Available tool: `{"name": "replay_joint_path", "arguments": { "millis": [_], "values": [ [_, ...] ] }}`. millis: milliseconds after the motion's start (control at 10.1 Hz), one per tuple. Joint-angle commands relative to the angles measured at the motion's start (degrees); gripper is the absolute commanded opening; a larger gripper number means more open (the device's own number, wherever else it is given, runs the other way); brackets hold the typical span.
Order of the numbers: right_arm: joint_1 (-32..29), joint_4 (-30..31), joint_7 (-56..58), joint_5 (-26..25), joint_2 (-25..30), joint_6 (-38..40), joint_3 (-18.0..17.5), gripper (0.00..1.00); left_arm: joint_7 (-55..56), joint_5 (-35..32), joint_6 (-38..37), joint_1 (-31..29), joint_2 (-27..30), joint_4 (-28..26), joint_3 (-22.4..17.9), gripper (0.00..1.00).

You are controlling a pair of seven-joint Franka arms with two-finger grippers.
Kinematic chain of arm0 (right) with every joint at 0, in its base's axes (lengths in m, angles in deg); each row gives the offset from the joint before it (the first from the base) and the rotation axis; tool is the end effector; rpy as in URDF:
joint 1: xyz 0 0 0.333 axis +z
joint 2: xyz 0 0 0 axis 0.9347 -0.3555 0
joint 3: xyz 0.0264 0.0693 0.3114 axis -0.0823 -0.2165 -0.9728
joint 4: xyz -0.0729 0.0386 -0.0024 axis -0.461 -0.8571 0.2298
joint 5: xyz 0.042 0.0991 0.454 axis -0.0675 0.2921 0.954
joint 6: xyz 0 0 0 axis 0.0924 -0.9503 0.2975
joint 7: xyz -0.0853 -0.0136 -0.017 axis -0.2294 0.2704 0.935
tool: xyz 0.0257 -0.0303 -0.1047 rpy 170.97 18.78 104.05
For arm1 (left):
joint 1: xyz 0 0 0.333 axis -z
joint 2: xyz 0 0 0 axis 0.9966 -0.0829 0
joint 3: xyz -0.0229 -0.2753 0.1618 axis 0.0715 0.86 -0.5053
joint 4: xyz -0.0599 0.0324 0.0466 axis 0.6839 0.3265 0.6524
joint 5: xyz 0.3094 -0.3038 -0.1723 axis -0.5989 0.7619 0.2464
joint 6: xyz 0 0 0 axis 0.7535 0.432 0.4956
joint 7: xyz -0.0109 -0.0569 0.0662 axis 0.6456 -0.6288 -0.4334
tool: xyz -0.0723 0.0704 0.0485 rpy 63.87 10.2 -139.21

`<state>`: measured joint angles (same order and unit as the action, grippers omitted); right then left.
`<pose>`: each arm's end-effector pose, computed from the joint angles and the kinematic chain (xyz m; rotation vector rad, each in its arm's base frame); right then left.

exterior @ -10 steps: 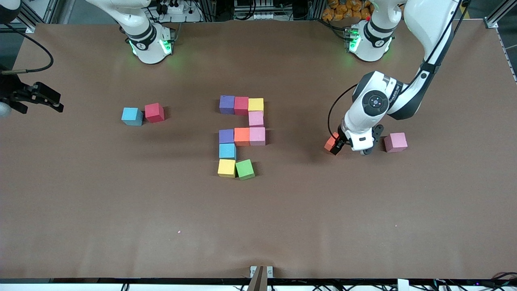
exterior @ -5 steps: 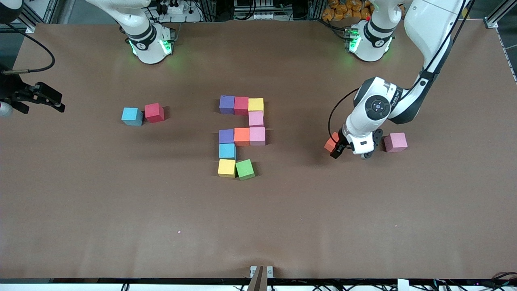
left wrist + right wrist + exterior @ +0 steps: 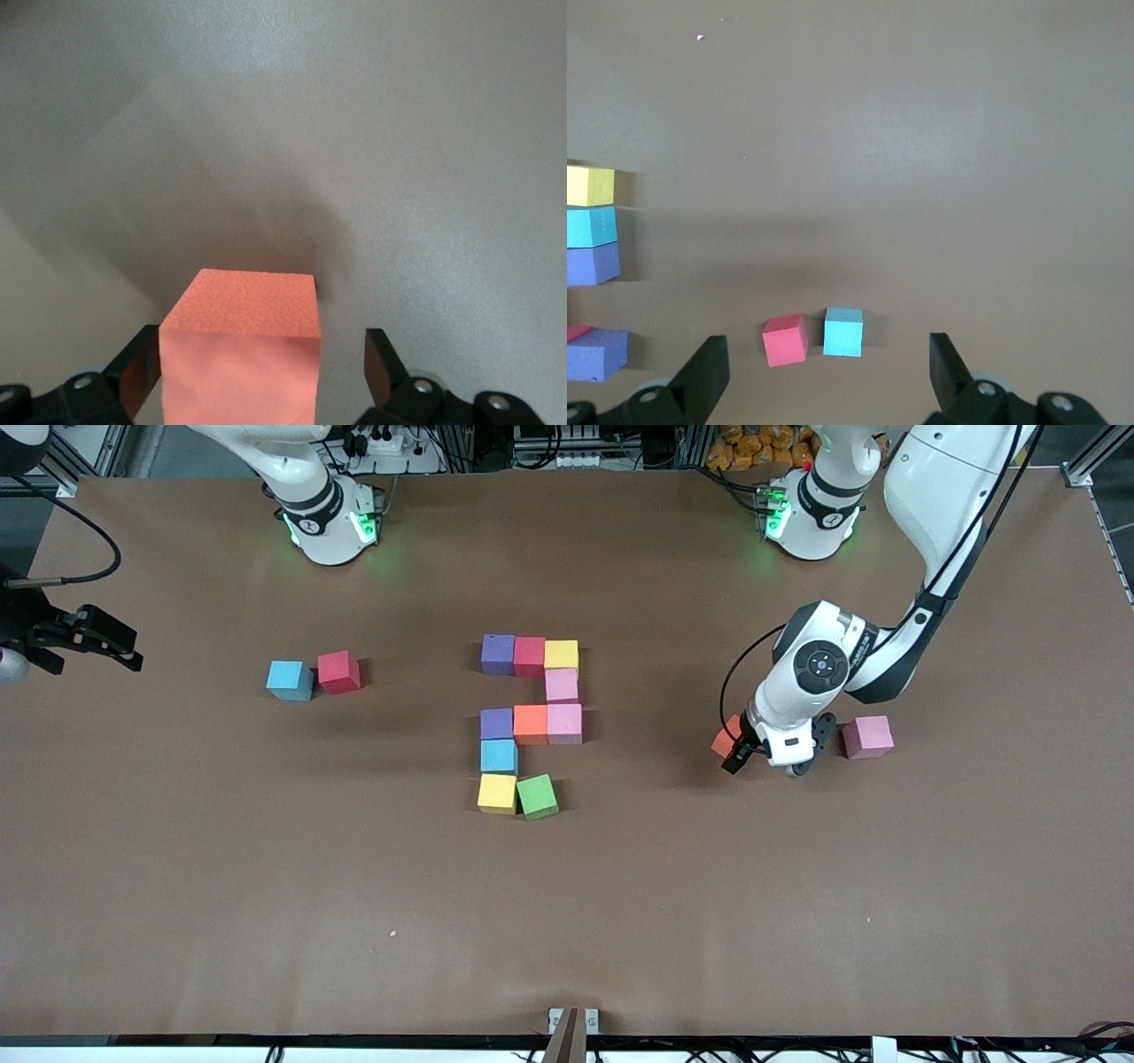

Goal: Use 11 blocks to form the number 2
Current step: 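Grasp the orange cube with the left gripper and lift it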

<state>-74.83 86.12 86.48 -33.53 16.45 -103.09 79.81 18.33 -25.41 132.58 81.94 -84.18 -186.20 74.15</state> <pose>0.6171 -0.0299 0.6069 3.1251 0.0549 0.0232 0.5494 -0.2359 0.1409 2.7740 1.4398 -0.0680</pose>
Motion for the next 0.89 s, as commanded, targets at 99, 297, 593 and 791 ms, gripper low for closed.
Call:
{"name": "replay_joint_path", "arguments": {
  "millis": [99, 297, 593, 791],
  "values": [
    [0.5, -1.1, -0.8, 1.0, -0.4, 0.8, 0.2, 1.00, 0.2, -1.4, 0.8, -0.9, -0.4, -0.1, 0.2, 0.34],
    [0.4, -1.1, -1.0, 1.0, -0.4, 0.7, 0.2, 1.00, 1.6, -1.4, 0.5, -0.6, -0.5, 1.2, 0.3, 0.17],
    [0.4, -1.5, -1.0, 1.2, -0.9, 0.2, 0.2, 1.00, 5.5, -1.2, -5.6, 2.1, -4.9, 11.0, 0.4, 0.17],
    [0.2, -1.7, -1.0, 3.8, -1.0, 0.2, 0.2, 1.00, 9.9, -0.9, -11.4, 5.0, -9.9, 20.8, 0.4, 0.17]
  ]
}}
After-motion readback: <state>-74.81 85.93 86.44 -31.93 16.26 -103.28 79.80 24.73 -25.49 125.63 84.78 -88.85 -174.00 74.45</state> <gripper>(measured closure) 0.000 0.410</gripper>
